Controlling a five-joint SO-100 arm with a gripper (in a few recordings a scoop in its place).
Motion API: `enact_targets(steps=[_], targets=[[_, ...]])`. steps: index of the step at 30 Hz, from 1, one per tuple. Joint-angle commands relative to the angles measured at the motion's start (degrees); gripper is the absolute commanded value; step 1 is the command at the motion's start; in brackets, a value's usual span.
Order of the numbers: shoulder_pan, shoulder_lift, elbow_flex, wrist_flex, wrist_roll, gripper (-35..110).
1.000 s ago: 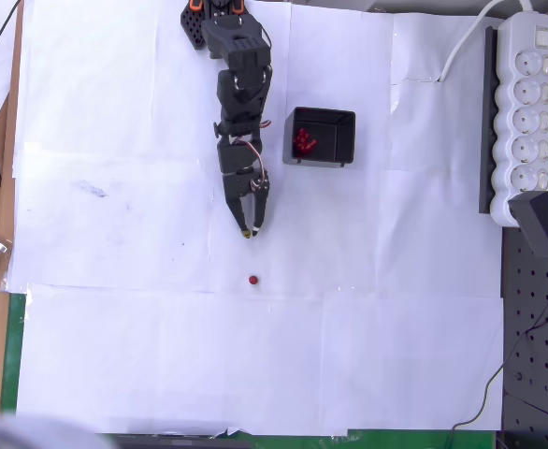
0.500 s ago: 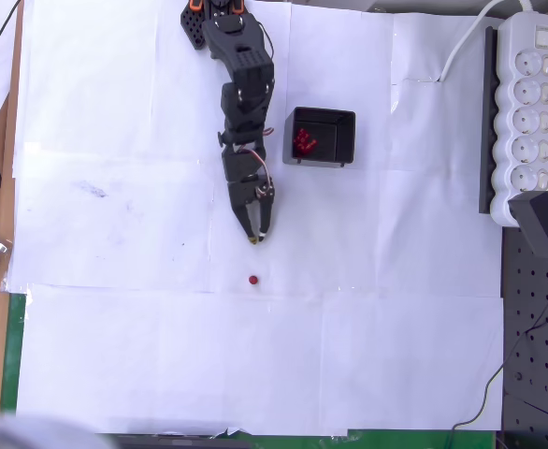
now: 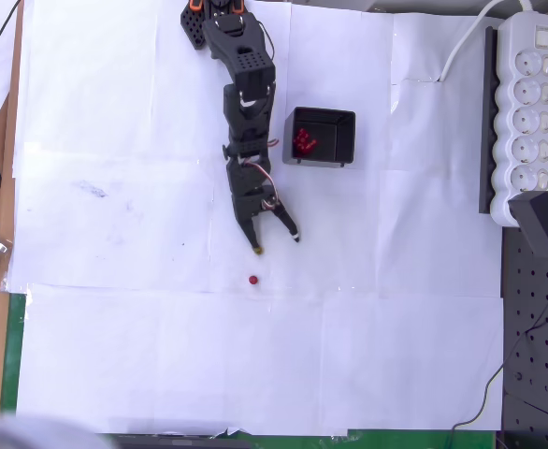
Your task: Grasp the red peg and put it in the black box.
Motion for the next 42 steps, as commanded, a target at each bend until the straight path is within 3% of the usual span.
enact_targets(steps=[1, 4, 25, 42], targets=[[1.76, -2.29, 2.02, 2.37, 0.35, 36], [3.52, -2.55, 2.55, 5.45, -0.70, 35], [9.14, -0.18, 9.14, 0.79, 5.01, 40], [4.66, 7.56, 21.80, 1.23, 5.45, 40]])
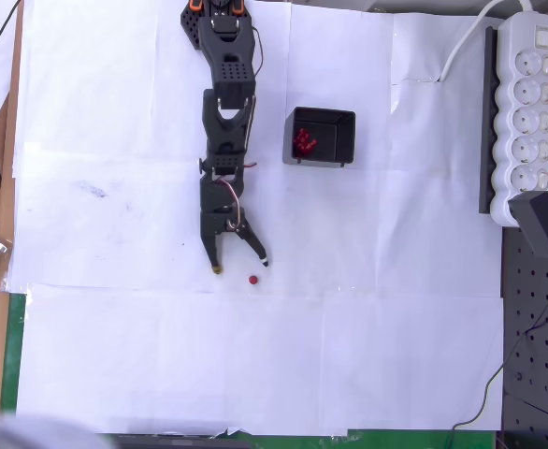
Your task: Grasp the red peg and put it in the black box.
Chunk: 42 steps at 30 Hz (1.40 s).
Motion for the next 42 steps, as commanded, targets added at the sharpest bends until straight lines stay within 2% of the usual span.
enact_targets(steps=[1, 10, 17, 22, 29, 42], targets=[[-2.46, 0.09, 7.03, -0.44, -0.26, 40], [-3.87, 5.36, 14.77, 0.70, -0.70, 40], [-3.87, 5.27, 12.83, 2.20, -0.09, 40], [-4.04, 1.67, 11.25, 9.32, 3.34, 40], [-4.83, -0.44, 10.11, 9.58, 5.63, 40], [-5.27, -2.81, 9.58, 17.67, -1.14, 40]])
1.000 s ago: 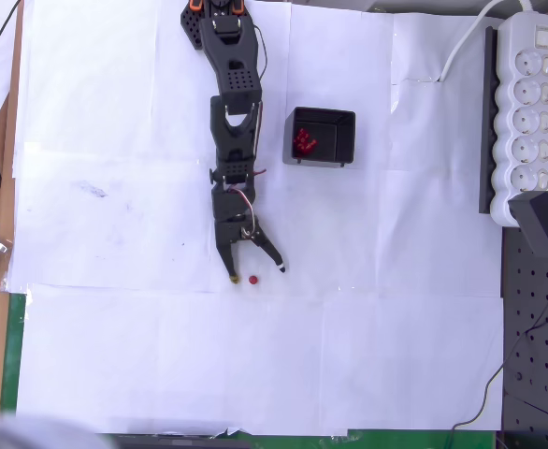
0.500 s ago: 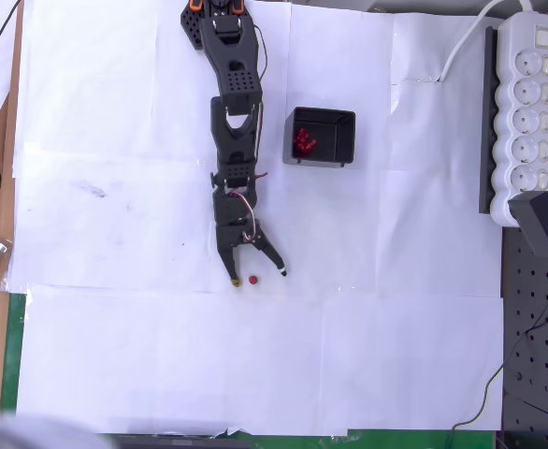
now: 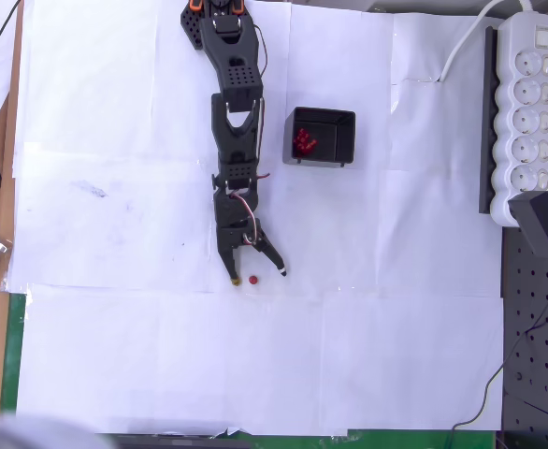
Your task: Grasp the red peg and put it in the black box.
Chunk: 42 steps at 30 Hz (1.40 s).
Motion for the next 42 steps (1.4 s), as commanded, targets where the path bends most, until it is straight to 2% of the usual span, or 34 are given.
enact_targets(steps=[1, 42], targets=[[-1.32, -3.96, -0.79, 0.88, -1.05, 40], [-3.60, -0.09, 3.96, -1.58, -2.64, 40]])
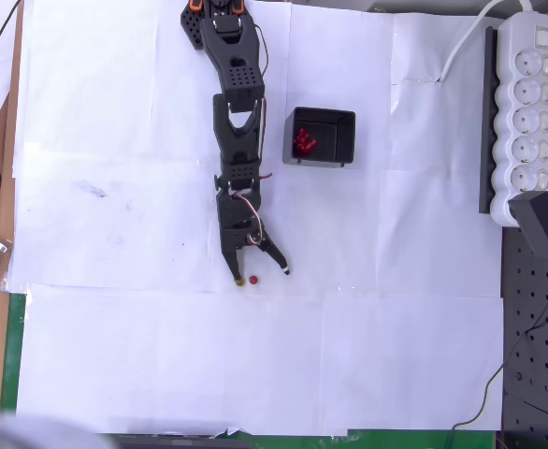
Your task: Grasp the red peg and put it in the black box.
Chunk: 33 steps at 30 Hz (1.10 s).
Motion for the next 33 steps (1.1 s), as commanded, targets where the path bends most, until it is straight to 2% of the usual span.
enact_targets(steps=[1, 11, 15, 22, 24, 33], targets=[[-2.37, -1.05, 2.29, -0.35, -1.14, 40], [-2.29, -1.76, 1.76, -0.26, -1.58, 40], [-1.93, -1.93, 1.67, -0.35, -1.32, 22], [-1.14, -2.11, 1.58, -0.26, -1.05, 10], [-1.05, -2.11, 1.49, -0.26, -0.88, 2], [-0.88, -3.69, 0.35, -0.53, -0.09, 0]])
